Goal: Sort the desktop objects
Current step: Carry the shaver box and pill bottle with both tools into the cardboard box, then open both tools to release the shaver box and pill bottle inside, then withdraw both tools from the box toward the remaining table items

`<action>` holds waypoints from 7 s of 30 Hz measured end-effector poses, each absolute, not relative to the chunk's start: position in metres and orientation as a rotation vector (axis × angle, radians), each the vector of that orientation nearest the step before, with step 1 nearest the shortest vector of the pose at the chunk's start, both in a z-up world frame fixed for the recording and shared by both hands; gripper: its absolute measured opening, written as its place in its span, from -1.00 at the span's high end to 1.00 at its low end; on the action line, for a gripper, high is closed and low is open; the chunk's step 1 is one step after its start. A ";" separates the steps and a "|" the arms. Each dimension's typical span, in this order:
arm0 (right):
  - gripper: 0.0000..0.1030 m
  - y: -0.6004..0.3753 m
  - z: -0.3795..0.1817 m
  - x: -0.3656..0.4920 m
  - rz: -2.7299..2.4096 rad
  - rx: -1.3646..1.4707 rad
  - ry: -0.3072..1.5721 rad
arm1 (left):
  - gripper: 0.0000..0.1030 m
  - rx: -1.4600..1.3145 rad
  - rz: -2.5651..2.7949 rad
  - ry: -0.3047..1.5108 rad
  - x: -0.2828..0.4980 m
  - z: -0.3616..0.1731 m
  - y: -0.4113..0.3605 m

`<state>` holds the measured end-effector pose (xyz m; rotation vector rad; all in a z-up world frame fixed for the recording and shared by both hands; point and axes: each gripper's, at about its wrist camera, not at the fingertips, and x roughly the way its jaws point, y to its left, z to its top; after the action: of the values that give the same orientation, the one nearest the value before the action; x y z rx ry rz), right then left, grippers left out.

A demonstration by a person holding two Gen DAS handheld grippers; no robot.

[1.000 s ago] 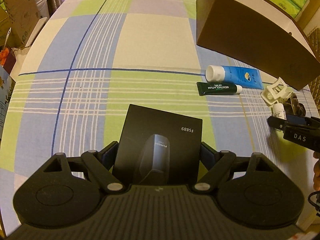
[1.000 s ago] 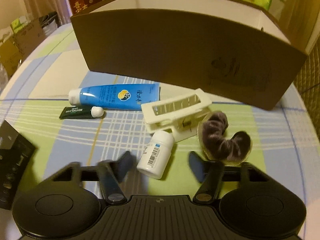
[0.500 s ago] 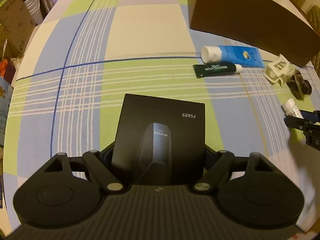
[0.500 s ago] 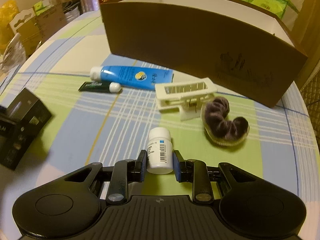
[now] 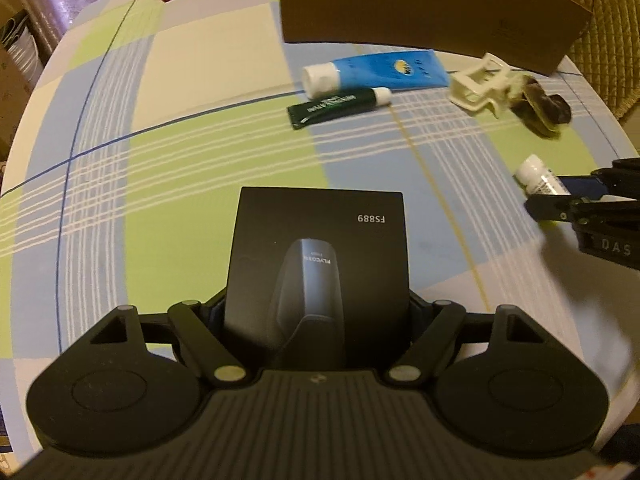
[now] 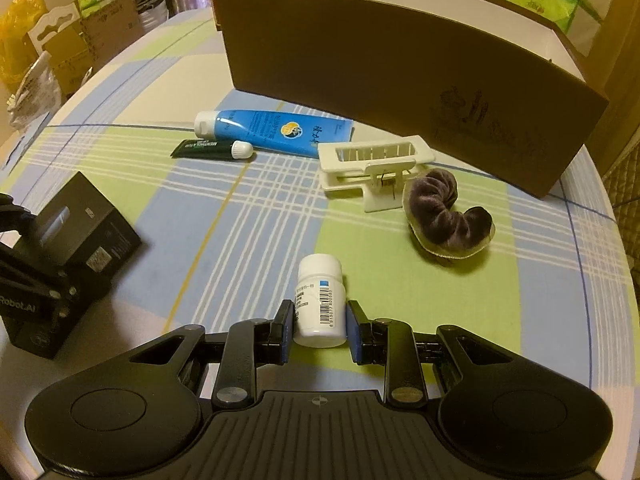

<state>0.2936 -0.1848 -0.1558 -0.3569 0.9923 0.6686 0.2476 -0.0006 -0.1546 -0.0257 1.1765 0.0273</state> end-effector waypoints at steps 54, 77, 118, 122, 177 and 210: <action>0.53 -0.212 -0.035 0.357 0.665 -0.185 0.840 | -0.48 -0.135 -0.047 0.878 0.329 -0.030 0.006; 0.53 -0.181 -0.004 0.481 0.615 -0.186 0.760 | -0.48 -0.134 -0.094 0.846 0.487 0.007 -0.023; 0.53 -0.163 -0.074 0.590 0.573 -0.205 0.935 | -0.52 -0.166 -0.025 0.987 0.623 -0.085 -0.034; 0.53 -0.159 -0.078 0.589 0.582 -0.203 0.943 | -0.54 -0.172 -0.024 0.985 0.621 -0.082 -0.027; -0.96 -0.227 0.002 0.416 0.519 0.081 0.802 | -0.92 -0.058 0.068 0.775 0.383 0.008 -0.020; -0.96 -0.230 0.023 0.326 0.532 -0.078 0.750 | -0.98 0.018 0.115 0.723 0.286 0.022 -0.021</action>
<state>0.3260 -0.2299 0.0228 -0.0777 0.7496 0.5321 0.2858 -0.0211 0.0217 0.0181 0.7227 0.1147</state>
